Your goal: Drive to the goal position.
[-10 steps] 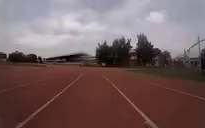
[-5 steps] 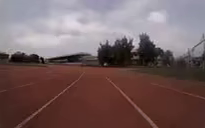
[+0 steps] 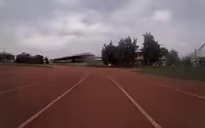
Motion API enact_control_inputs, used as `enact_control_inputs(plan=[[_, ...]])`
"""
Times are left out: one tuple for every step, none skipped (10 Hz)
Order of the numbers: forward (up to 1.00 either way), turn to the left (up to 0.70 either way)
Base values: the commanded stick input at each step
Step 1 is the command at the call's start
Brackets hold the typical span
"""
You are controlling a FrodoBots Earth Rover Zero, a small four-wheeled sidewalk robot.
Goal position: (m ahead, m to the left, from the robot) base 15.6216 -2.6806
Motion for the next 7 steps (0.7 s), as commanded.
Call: enact_control_inputs(plan=[[0.45,0.00],[0.45,0.00],[0.45,0.00],[0.45,0.00],[0.45,0.02],[0.45,0.06],[0.45,0.15]])
